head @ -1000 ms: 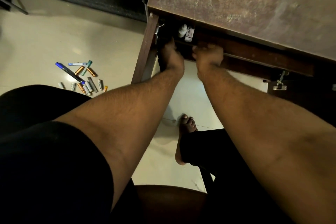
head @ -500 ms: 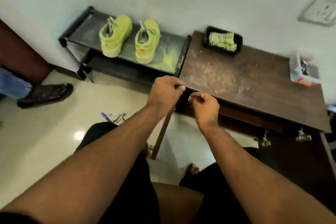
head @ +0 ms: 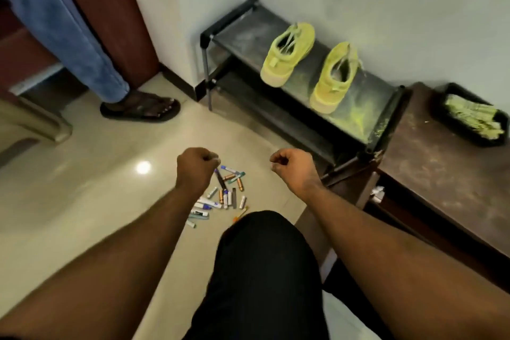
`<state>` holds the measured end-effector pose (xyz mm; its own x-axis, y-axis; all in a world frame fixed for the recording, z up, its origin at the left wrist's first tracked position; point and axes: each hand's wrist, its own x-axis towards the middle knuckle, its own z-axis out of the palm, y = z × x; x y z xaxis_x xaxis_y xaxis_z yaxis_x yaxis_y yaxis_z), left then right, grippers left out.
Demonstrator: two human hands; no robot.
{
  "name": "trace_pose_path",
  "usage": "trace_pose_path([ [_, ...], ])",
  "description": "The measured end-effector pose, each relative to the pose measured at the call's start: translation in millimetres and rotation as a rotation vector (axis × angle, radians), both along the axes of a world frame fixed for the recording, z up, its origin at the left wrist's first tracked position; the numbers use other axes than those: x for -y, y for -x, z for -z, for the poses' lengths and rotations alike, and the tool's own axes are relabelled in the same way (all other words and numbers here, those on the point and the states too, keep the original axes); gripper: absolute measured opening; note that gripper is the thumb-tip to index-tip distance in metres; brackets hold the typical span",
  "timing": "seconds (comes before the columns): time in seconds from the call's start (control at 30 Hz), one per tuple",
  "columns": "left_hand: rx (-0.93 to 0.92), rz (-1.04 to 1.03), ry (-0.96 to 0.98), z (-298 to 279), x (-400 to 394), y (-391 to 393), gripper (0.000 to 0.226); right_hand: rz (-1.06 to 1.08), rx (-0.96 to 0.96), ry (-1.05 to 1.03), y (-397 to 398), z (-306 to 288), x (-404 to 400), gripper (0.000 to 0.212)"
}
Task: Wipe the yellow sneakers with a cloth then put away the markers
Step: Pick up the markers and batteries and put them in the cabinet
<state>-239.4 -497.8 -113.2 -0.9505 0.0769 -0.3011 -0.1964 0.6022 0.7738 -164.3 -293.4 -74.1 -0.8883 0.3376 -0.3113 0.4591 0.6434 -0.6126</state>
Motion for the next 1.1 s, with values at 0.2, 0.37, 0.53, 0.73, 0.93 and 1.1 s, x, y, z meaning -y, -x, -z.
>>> trace_pose_path([
  [0.2,0.336,-0.064,0.103,146,13,-61,0.008,-0.081,0.23,0.05,13,125,3,0.016],
  [0.37,0.488,-0.124,0.147,219,4,-85,0.021,-0.105,0.404,0.099,4,208,0,0.015],
  [0.53,0.524,-0.189,0.134,261,-21,-87,0.02,-0.253,0.571,0.126,-6,267,10,0.029],
  [0.73,0.39,-0.065,0.116,282,-45,-72,0.021,-0.618,0.66,0.02,-13,309,25,0.06],
  [0.93,0.338,-0.02,0.272,287,-63,-73,0.024,-0.408,0.603,-0.157,-14,324,1,0.021],
  [1.1,0.303,-0.081,0.321,292,-67,-73,0.02,-0.131,0.52,-0.124,-15,334,-16,0.014],
])
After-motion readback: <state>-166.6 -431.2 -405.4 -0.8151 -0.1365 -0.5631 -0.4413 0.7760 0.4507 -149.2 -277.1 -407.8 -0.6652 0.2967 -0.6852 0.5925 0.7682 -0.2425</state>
